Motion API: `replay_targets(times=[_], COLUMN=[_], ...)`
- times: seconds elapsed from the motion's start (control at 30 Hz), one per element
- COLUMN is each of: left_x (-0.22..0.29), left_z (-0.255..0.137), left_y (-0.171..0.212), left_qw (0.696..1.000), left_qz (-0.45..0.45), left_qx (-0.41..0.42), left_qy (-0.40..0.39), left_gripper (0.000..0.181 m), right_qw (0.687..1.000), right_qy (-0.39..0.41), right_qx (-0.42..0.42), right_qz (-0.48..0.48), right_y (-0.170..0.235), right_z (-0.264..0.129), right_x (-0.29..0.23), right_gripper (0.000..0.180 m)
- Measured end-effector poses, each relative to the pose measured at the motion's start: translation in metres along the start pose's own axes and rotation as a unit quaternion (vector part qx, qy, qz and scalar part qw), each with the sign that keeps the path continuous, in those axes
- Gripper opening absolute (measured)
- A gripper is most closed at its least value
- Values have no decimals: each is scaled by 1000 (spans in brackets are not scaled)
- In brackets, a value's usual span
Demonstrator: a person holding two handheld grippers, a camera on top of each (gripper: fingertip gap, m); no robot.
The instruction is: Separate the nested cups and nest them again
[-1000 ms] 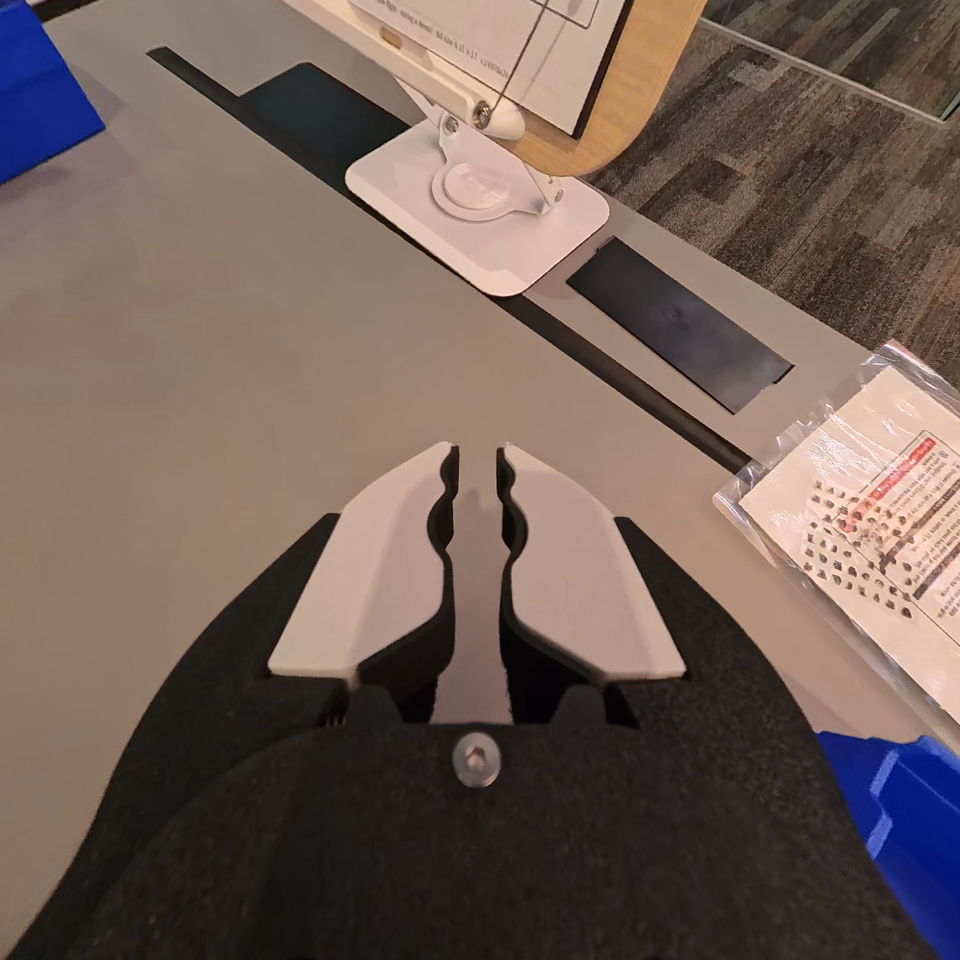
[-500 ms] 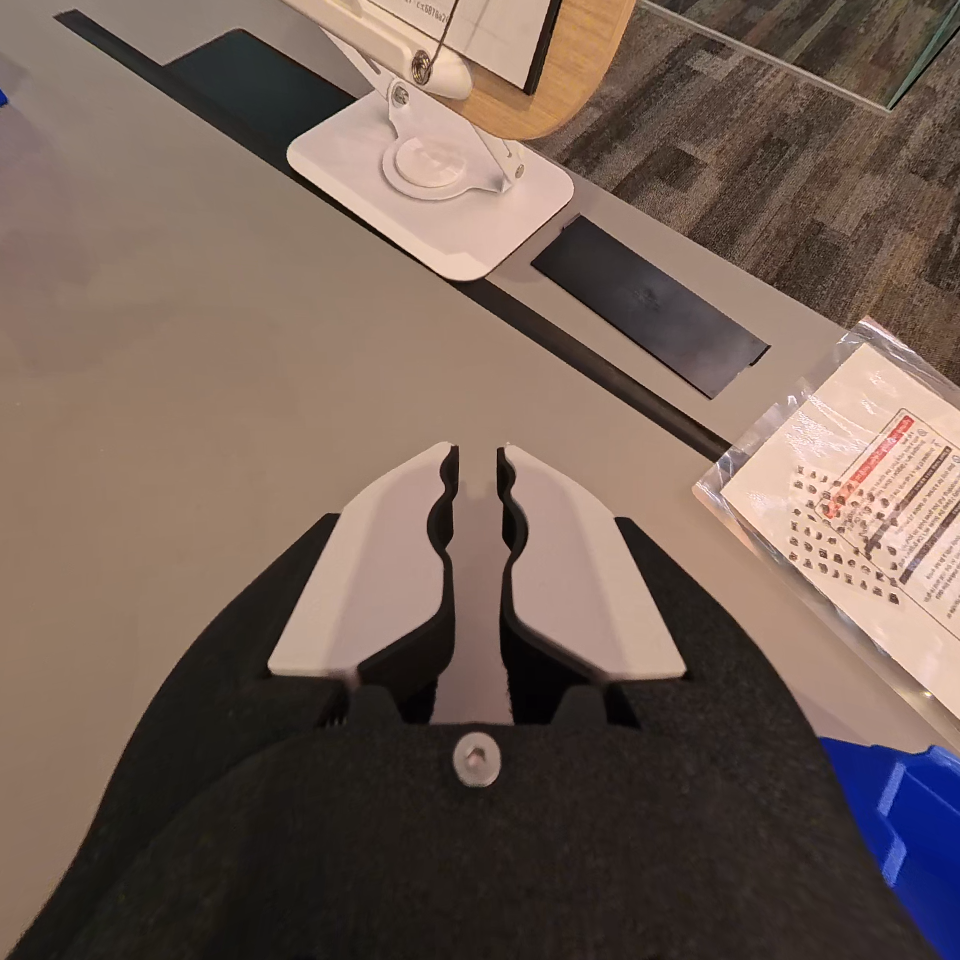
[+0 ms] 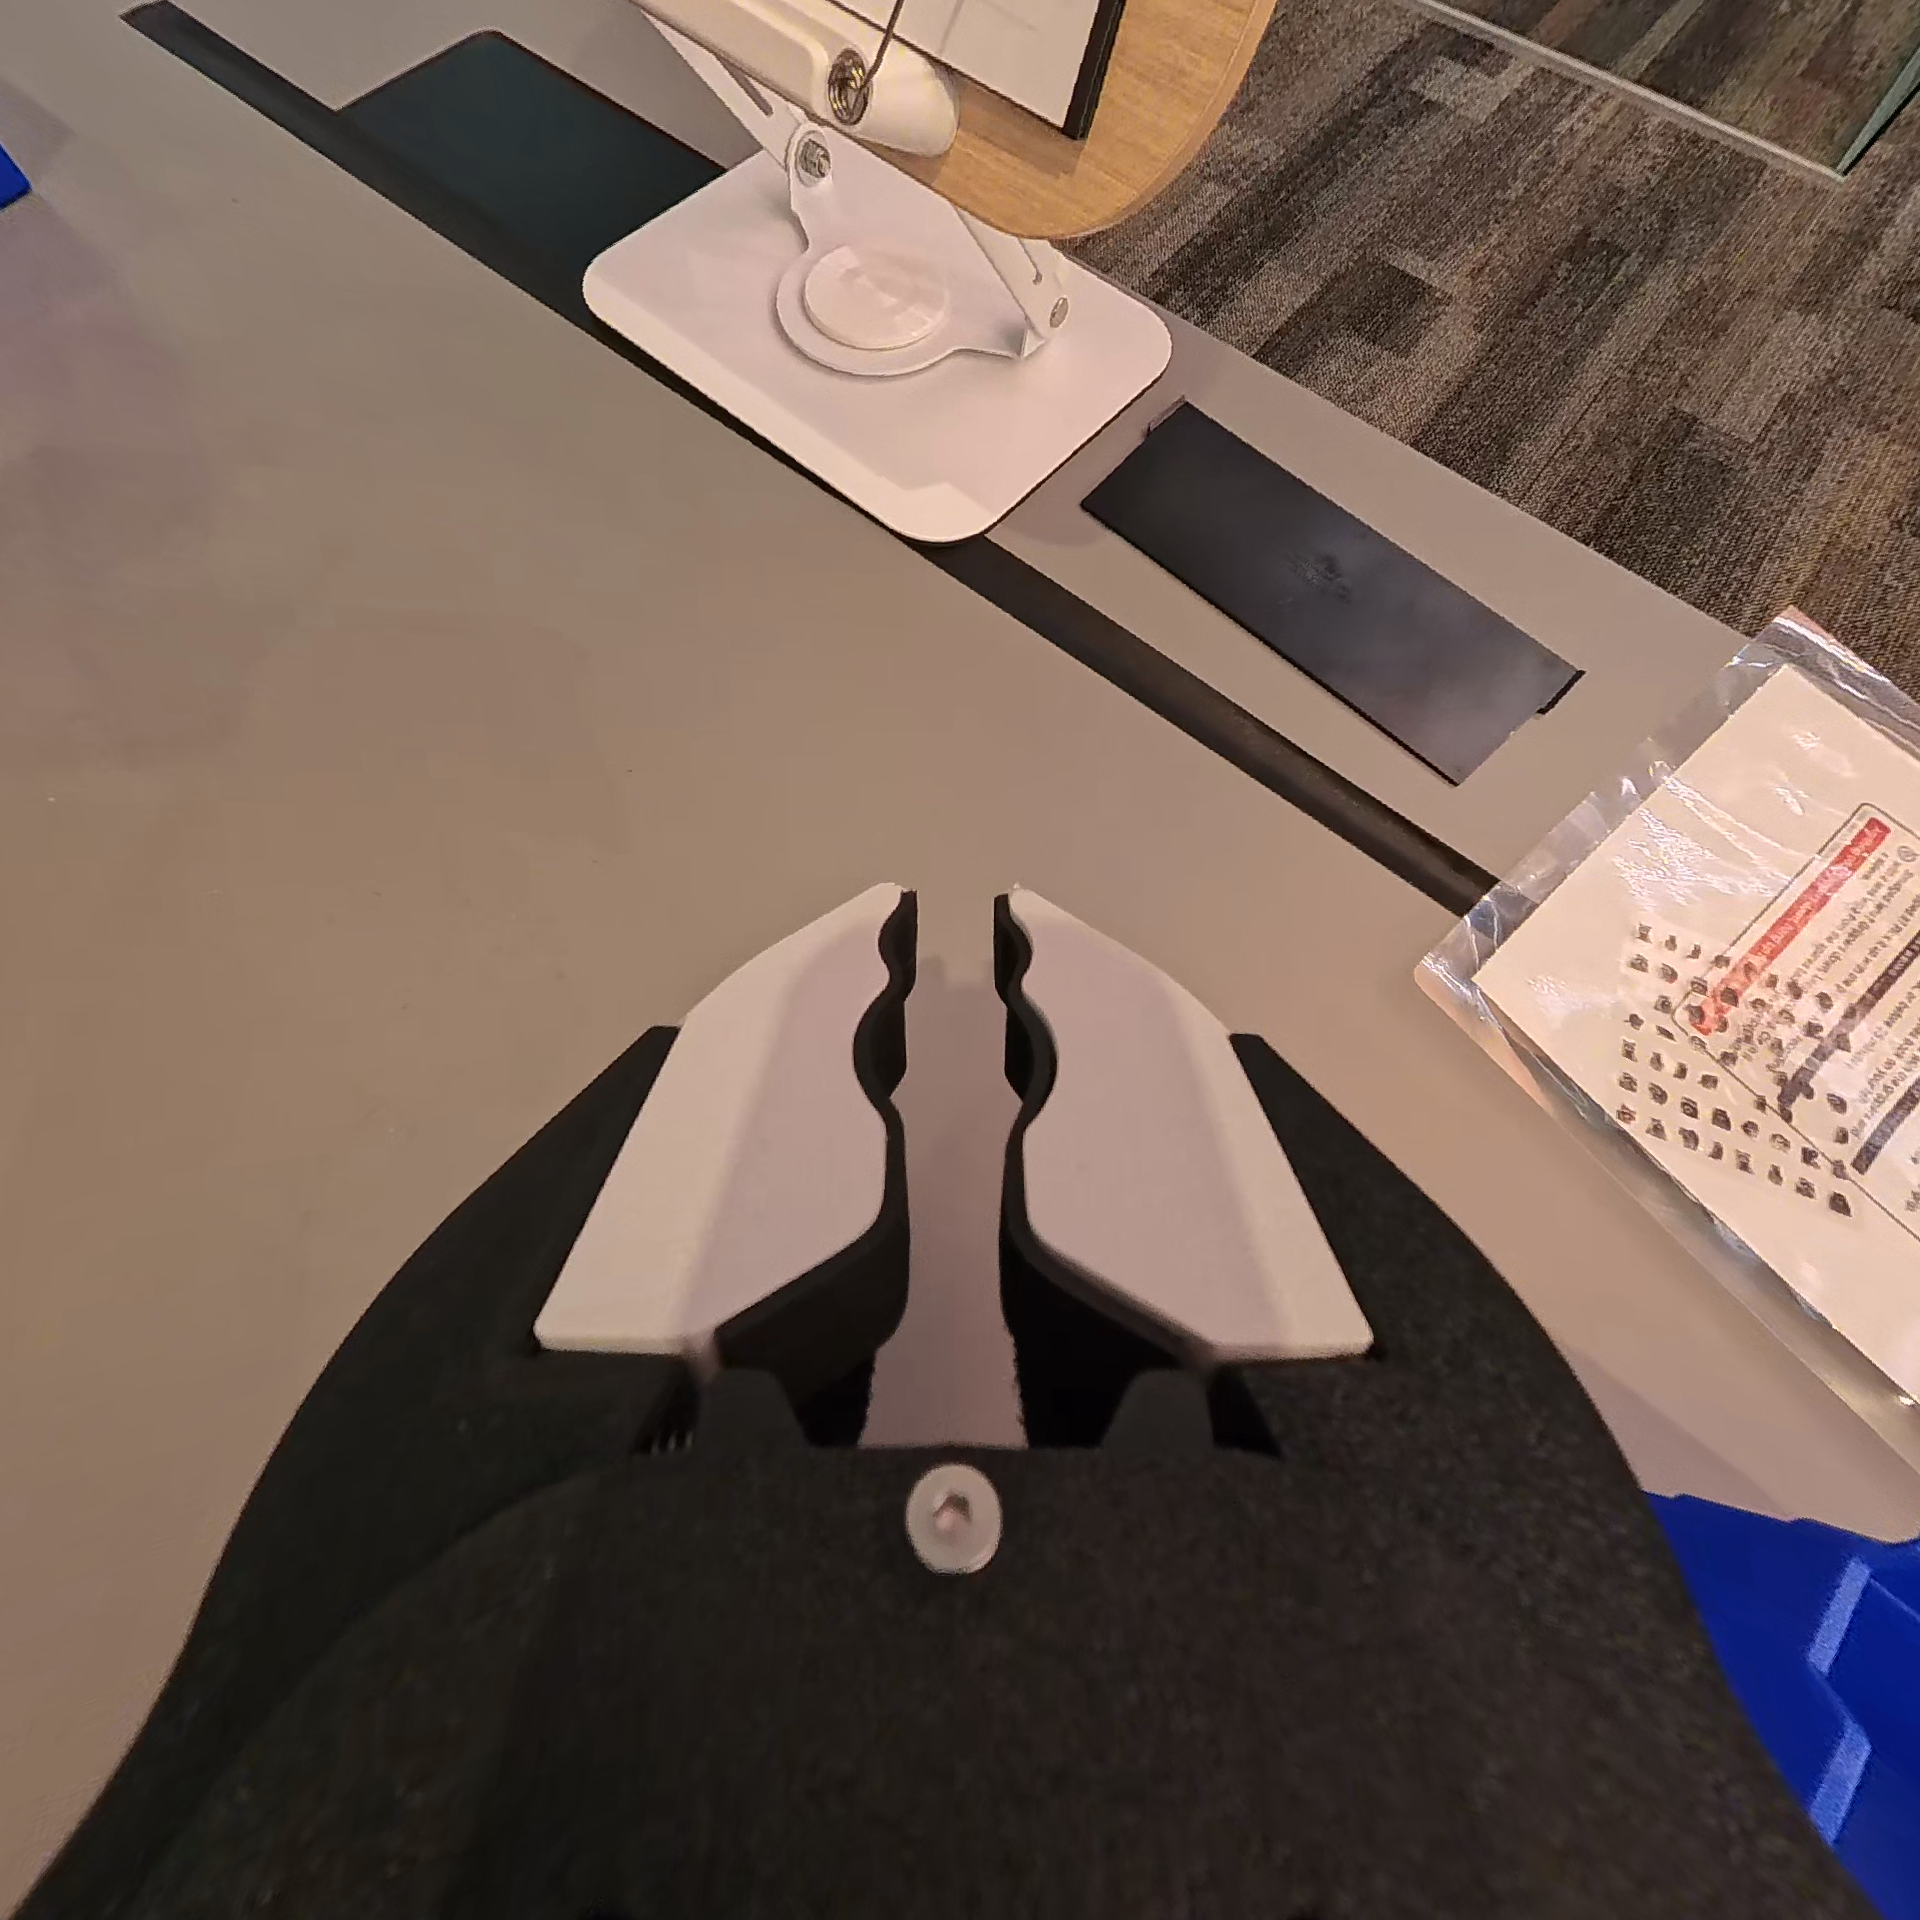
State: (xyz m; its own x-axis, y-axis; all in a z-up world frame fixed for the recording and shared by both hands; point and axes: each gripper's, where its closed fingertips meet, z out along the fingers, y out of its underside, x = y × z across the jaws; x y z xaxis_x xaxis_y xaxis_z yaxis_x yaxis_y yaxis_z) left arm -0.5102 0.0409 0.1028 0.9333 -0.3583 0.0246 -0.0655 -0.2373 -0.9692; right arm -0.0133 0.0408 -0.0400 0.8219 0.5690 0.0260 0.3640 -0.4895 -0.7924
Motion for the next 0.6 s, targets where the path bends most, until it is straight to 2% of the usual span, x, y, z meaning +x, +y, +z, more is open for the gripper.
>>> replay_targets(times=[0.6], left_x=[-4], left_z=[-4], left_y=[-2], left_qw=[1000], left_qz=[6], left_qx=[-2], left_qy=[-20], left_gripper=[56], right_qw=[1000], right_qy=[-6], right_qx=[0], right_qz=[9], right_y=[1], right_z=[-5], right_x=[2], right_gripper=[13])
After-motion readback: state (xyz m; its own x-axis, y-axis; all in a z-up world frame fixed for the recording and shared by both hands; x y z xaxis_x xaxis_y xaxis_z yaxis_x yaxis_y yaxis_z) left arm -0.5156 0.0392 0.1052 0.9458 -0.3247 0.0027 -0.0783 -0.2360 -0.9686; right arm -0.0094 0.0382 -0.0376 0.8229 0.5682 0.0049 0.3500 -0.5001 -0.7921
